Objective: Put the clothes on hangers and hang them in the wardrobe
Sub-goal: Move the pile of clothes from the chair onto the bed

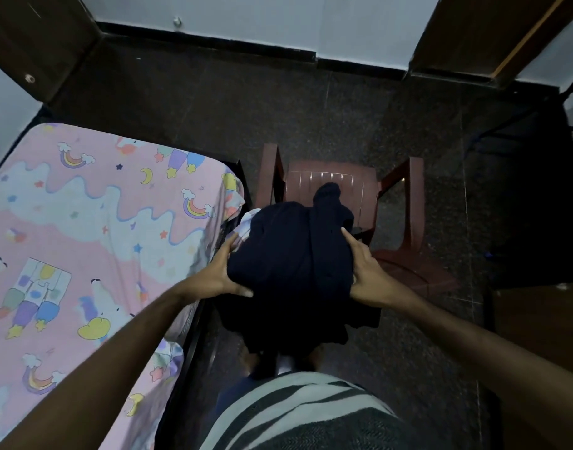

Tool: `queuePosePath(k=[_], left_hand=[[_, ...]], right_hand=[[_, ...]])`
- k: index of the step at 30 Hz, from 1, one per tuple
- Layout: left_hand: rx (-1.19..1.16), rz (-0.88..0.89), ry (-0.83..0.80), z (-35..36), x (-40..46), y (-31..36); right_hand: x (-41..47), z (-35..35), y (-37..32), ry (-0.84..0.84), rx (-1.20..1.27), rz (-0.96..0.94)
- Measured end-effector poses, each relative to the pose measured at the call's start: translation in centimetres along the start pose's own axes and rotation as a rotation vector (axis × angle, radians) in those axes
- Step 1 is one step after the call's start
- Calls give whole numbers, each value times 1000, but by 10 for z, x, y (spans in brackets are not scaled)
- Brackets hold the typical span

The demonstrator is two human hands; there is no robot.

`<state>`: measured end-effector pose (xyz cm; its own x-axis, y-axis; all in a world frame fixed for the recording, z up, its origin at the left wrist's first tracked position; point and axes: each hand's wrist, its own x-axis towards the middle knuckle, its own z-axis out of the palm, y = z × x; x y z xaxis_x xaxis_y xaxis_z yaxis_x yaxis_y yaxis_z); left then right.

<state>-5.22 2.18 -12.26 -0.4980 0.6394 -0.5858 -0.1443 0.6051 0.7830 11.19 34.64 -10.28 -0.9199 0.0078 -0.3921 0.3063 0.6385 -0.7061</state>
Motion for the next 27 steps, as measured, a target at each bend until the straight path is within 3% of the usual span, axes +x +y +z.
queuePosePath(k=[5, 8, 13, 20, 24, 27], left_hand=[[-375, -175, -69, 3, 4, -29], [-496, -178, -15, 23, 2, -21], [-512, -2, 284, 47, -7, -1], [-488, 34, 326, 55, -29, 41], [-505, 31, 337, 64, -37, 61], [-585, 70, 361, 69, -49, 80]], right_hand=[[5, -6, 1, -80, 11, 21], [9, -6, -4, -15, 106, 36], [14, -3, -4, 100, 248, 46], [5, -7, -24, 59, 510, 40], [12, -15, -50, 167, 729, 243], [4, -25, -67, 127, 801, 369]])
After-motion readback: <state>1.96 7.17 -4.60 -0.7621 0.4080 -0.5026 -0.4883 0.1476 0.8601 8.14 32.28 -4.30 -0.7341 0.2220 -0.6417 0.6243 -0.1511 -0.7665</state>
